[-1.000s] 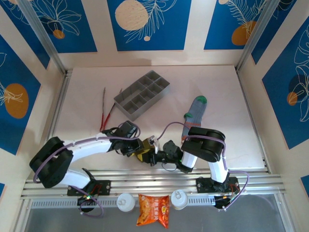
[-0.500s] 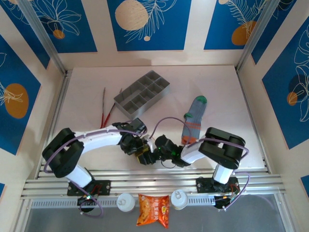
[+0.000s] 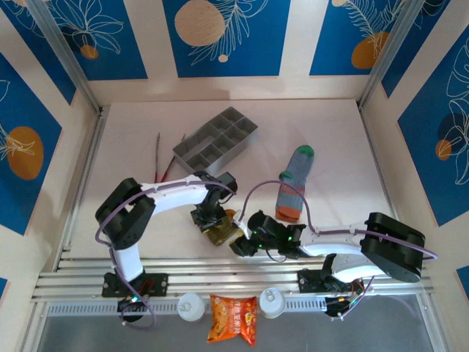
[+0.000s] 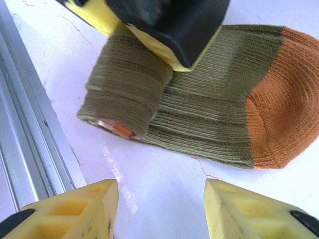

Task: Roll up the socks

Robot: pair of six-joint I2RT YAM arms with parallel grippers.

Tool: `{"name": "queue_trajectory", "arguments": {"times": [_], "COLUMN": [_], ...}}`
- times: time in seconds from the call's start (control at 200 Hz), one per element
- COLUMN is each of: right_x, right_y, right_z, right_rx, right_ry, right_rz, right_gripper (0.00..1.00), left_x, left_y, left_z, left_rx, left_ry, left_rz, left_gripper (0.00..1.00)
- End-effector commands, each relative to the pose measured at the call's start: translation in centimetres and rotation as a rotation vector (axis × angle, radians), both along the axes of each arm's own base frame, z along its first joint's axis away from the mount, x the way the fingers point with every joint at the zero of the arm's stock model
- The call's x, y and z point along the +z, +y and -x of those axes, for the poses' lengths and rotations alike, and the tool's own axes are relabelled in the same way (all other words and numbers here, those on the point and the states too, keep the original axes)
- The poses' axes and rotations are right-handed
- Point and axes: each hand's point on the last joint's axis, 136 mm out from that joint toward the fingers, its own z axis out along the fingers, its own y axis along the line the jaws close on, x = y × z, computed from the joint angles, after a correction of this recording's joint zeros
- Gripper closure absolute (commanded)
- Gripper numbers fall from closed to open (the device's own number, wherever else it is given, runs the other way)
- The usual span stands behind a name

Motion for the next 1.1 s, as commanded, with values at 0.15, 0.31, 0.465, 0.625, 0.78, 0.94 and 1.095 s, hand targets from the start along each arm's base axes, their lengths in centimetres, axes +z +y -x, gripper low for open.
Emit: {"name": "queue_trajectory", "arguments": {"times": [0.15, 0.31, 0.465, 0.625, 0.78, 0.94, 1.095], "right_x": [1.7, 1.7, 0.3, 0.7, 1.7, 1.8, 1.3], "right_y": [2.0, 3.2, 2.8, 3.3, 4.3, 4.8, 5.3], "right_z": [-1.7, -1.6, -0.6, 0.4, 0.2, 0.2, -0.3], "right_rx": [-0.213, -0.37, -0.562, -0.628, -0.662, -0.727, -0.77], "right_ry": [0.087, 0.279, 0.519, 0.643, 0.67, 0.719, 0.737], "right_rz": [-0.083, -0.166, -0.132, -0.167, -0.22, -0.274, -0.295], "right_gripper": [0.49, 0.5, 0.53, 0.51, 0.48, 0.48, 0.49], "left_x": [-2.5, -2.6, -3.2, -3.8, -4.1, -4.5, -4.7], "left_y": [3.1, 2.5, 1.5, 0.6, 0.0, -0.5, -1.0], "left_z": [3.3, 2.7, 2.3, 1.9, 1.5, 1.2, 1.0], "left_rx": [0.03, 0.017, 0.029, 0.037, 0.032, 0.032, 0.022], "left_ry": [0.171, 0.173, 0.178, 0.189, 0.194, 0.202, 0.203], "left_rz": [-0.275, -0.295, -0.275, -0.268, -0.272, -0.264, -0.24], "left_gripper": [1.0, 1.0, 1.0, 1.0, 1.0, 1.0, 1.0]}}
